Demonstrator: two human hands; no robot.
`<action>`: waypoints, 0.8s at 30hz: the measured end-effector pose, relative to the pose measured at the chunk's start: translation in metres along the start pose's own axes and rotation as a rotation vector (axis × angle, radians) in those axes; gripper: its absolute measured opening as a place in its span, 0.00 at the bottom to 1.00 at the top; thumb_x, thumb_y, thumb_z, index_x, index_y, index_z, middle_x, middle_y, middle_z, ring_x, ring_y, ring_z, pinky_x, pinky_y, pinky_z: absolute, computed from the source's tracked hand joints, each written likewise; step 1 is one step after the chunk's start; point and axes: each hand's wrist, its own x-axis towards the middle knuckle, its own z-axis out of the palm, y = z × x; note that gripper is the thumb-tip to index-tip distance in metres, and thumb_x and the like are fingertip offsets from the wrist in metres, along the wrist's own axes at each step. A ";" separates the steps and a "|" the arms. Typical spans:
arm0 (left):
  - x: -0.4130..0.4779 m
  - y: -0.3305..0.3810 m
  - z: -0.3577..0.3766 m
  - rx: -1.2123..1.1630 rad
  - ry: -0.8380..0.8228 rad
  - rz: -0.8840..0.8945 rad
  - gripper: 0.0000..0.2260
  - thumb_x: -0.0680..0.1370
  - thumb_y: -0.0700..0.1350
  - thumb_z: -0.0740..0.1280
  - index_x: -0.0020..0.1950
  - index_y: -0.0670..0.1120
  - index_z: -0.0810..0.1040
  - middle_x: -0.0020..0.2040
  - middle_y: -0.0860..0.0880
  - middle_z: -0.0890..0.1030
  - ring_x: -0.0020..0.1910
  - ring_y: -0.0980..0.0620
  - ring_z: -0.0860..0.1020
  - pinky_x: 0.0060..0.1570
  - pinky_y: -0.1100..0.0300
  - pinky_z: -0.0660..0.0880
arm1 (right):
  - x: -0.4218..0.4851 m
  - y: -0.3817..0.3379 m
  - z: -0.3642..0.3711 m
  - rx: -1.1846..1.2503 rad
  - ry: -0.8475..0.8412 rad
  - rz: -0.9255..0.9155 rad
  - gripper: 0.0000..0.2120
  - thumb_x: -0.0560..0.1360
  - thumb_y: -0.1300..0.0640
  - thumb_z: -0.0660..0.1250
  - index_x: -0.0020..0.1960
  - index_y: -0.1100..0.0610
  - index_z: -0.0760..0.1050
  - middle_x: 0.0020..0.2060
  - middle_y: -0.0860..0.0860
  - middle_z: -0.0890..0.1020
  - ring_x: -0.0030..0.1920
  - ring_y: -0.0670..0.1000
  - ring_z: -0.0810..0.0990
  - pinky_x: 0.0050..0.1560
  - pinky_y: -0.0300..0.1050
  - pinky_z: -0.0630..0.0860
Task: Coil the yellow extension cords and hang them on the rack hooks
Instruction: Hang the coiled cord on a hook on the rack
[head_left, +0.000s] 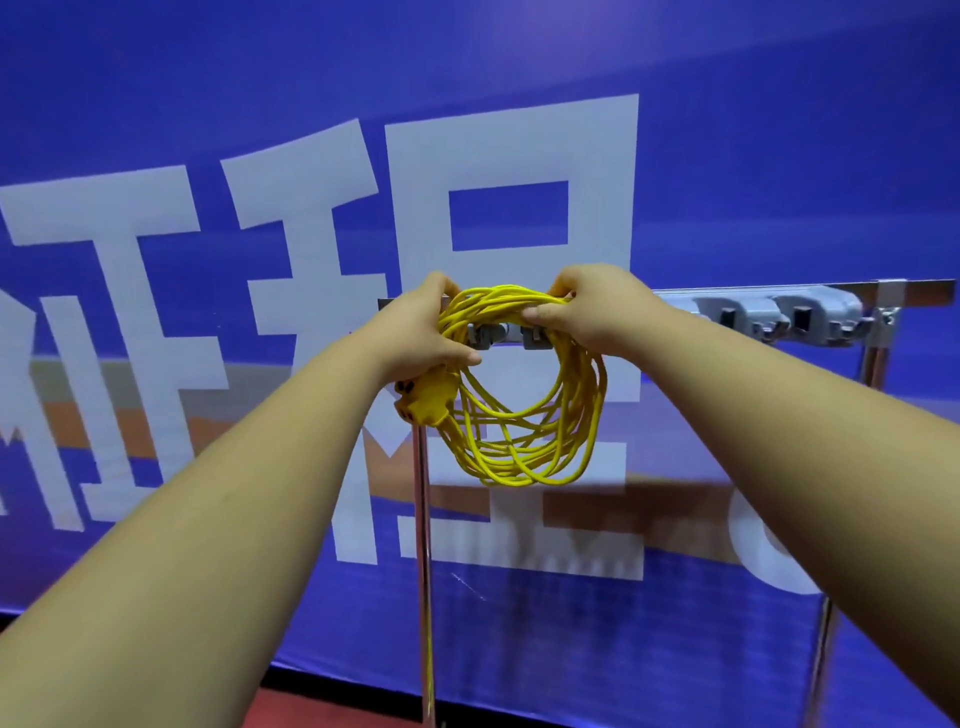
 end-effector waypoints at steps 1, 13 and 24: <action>-0.002 -0.002 -0.001 -0.011 -0.009 0.010 0.35 0.73 0.56 0.79 0.73 0.55 0.64 0.68 0.48 0.76 0.57 0.46 0.79 0.47 0.56 0.80 | 0.001 0.002 0.000 0.014 -0.008 -0.005 0.22 0.80 0.36 0.68 0.57 0.55 0.78 0.45 0.55 0.83 0.46 0.54 0.82 0.41 0.47 0.78; -0.014 -0.006 -0.001 -0.151 0.064 0.081 0.28 0.79 0.53 0.74 0.76 0.64 0.65 0.63 0.54 0.74 0.59 0.49 0.78 0.50 0.58 0.78 | -0.009 0.015 0.004 0.224 0.041 -0.057 0.17 0.82 0.44 0.69 0.68 0.50 0.75 0.58 0.48 0.80 0.55 0.52 0.81 0.39 0.38 0.73; -0.016 -0.002 0.014 -0.232 0.191 0.075 0.14 0.84 0.54 0.65 0.70 0.63 0.74 0.61 0.53 0.79 0.58 0.49 0.79 0.53 0.53 0.82 | -0.007 0.001 0.008 0.369 0.069 0.113 0.11 0.81 0.51 0.73 0.60 0.52 0.77 0.52 0.53 0.84 0.53 0.55 0.84 0.51 0.52 0.83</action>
